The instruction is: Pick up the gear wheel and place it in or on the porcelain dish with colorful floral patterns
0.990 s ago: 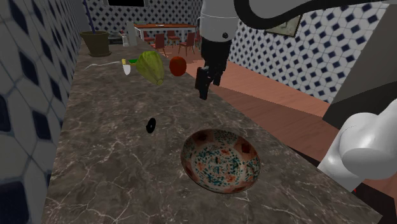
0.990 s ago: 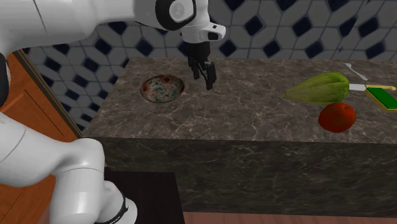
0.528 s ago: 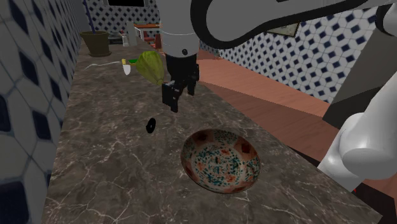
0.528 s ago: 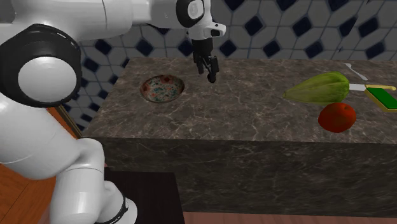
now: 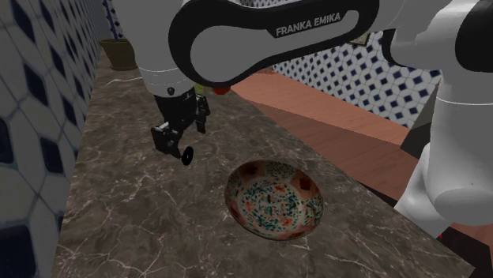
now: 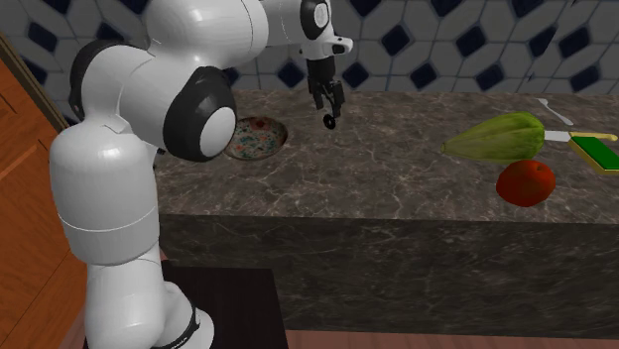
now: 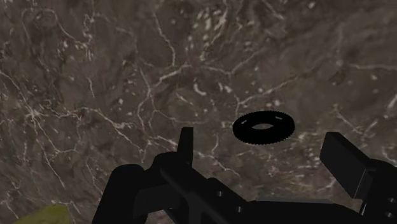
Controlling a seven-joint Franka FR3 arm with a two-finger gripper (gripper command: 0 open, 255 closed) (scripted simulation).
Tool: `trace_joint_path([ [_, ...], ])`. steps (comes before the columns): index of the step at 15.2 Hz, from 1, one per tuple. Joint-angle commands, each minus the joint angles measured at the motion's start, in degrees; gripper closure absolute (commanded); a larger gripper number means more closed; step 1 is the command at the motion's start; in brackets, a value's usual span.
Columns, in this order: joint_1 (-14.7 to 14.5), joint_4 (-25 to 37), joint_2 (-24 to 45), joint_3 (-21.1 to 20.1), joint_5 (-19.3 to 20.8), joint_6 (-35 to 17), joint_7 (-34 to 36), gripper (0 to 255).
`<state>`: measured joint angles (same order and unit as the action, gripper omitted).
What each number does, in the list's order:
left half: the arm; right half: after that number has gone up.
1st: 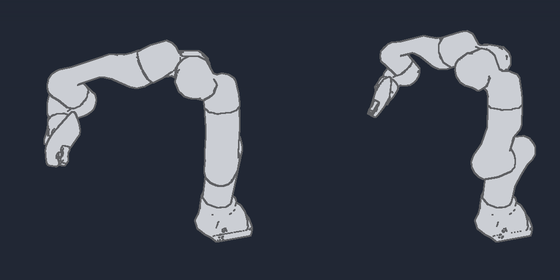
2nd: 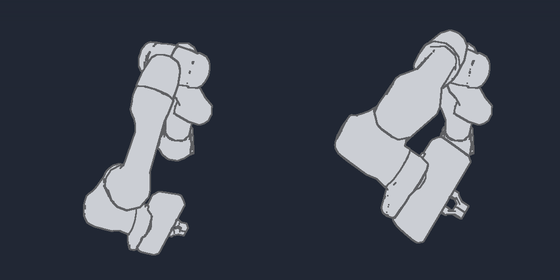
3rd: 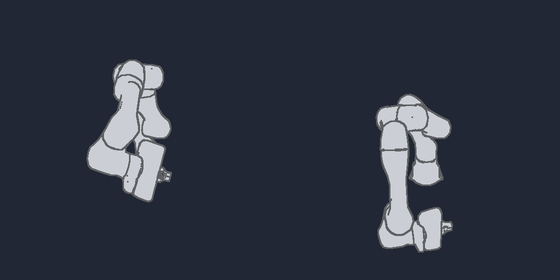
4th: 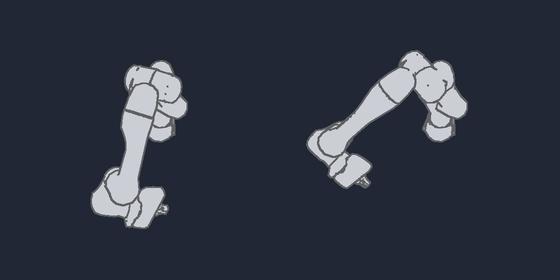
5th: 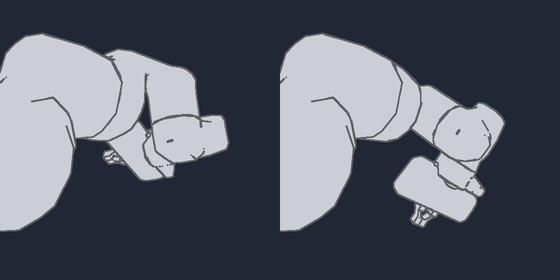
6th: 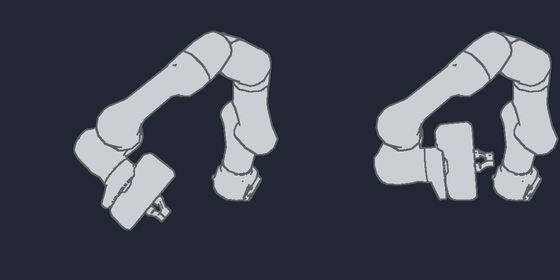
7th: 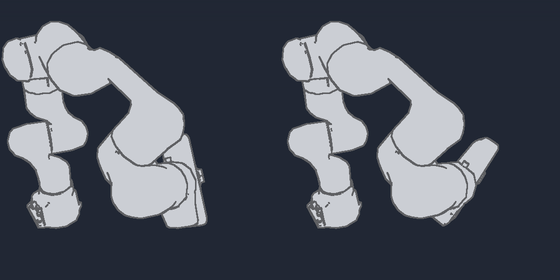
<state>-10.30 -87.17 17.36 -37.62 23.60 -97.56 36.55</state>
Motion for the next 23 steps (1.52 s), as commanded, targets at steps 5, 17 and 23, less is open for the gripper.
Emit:
trace_joint_path([
  [5,-0.95,-0.78,2.87,0.59,2.15,-2.57,1.74,0],
  [17,-0.53,-2.53,3.00,0.78,2.38,-4.40,1.98,255],
  [23,-0.53,-2.53,3.00,0.78,2.38,-4.40,1.98,255],
])
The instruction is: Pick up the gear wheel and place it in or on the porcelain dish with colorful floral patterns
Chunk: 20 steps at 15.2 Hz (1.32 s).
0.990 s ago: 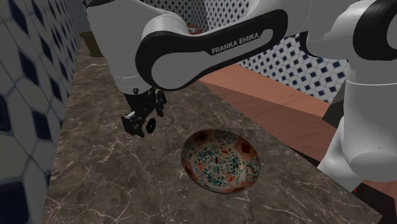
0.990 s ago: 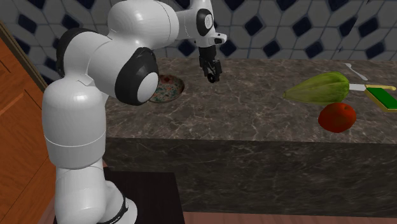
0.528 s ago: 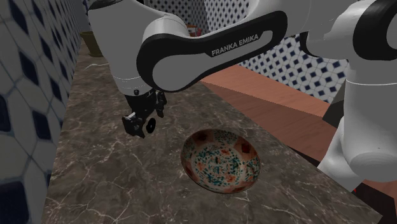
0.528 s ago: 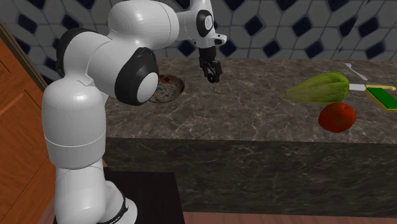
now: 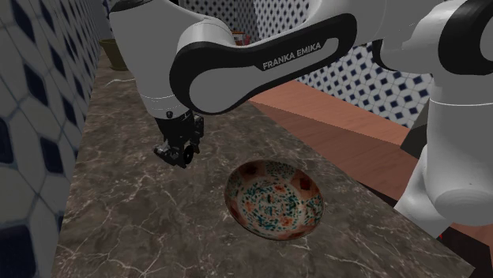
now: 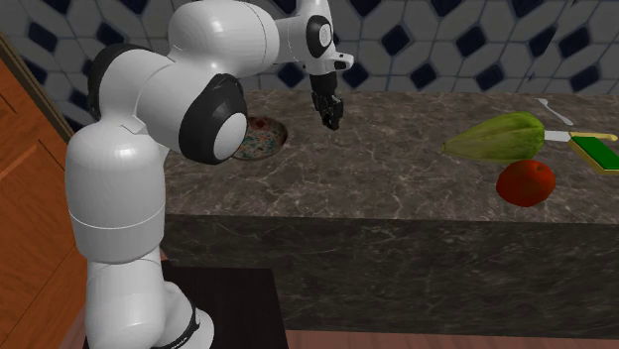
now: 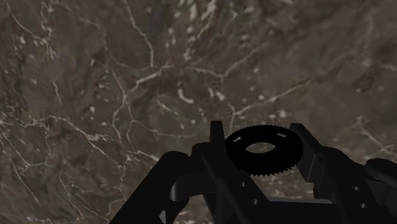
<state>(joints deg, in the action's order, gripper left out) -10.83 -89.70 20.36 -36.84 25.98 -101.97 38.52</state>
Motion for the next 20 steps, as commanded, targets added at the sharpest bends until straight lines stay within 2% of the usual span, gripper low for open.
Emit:
trace_joint_path([
  [1,0.00,0.00,0.00,0.00,0.00,0.00,0.00,255],
  [10,-0.67,5.57,-0.44,-0.33,-0.66,5.63,-1.64,255],
  [20,-2.47,14.60,0.51,-0.47,-0.33,13.53,-3.42,255],
])
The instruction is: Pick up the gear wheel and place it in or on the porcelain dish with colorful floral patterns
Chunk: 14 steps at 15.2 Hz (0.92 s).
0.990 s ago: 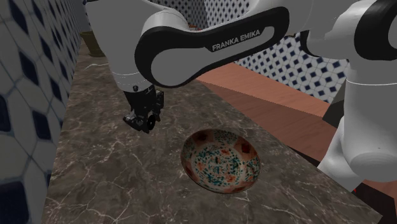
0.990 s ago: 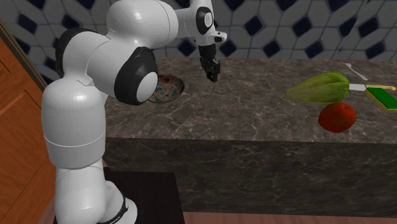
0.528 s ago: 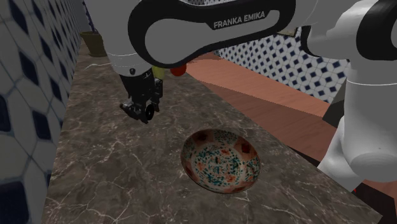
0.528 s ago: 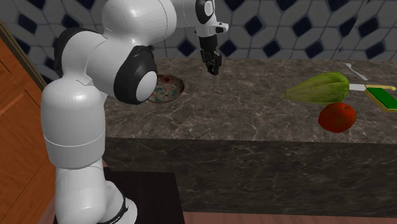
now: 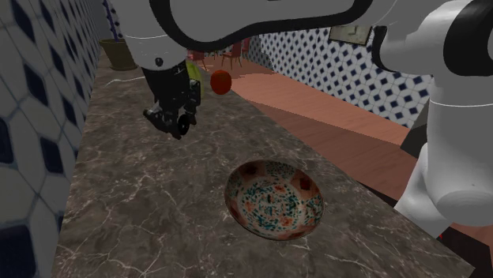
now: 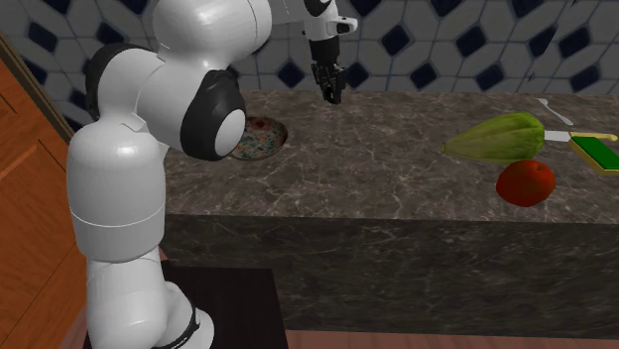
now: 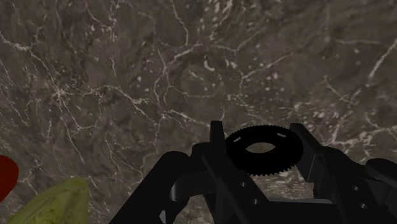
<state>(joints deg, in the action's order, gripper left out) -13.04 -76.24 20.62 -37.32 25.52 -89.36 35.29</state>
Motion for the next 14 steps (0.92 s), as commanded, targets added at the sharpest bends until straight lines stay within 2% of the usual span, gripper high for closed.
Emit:
trace_joint_path([
  [1,-0.53,2.21,0.46,0.02,0.24,1.77,-0.36,255],
  [5,-1.69,6.52,1.43,0.08,0.84,5.11,-1.00,255],
  [10,3.24,-10.35,-12.08,-2.06,-6.94,-0.32,0.09,255],
  [14,4.61,-20.56,-22.25,-2.36,-13.32,-2.88,-0.52,255],
])
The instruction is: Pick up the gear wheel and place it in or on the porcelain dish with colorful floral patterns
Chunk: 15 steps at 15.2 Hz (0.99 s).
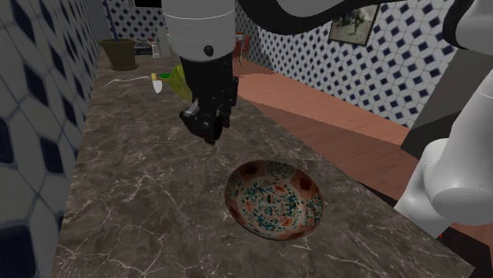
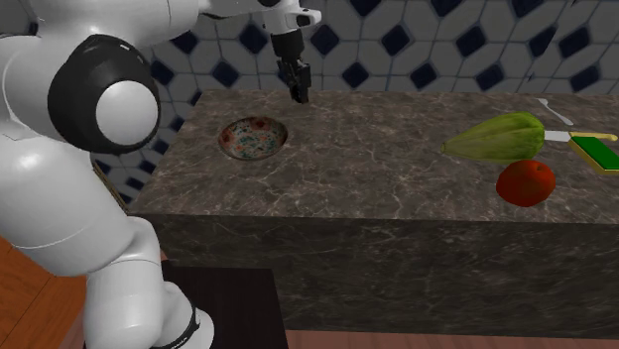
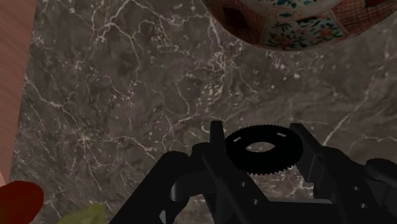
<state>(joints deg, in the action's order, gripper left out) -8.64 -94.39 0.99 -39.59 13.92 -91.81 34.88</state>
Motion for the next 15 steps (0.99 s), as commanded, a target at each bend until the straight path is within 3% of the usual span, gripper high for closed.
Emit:
trace_joint_path([
  [1,0.19,-4.65,-5.08,0.01,-3.27,-0.82,-0.33,255],
  [9,-3.74,-18.93,-22.86,1.95,-13.81,-0.72,-1.40,255],
  [15,-4.62,-23.94,-24.51,1.80,-14.86,-4.23,-0.87,255],
])
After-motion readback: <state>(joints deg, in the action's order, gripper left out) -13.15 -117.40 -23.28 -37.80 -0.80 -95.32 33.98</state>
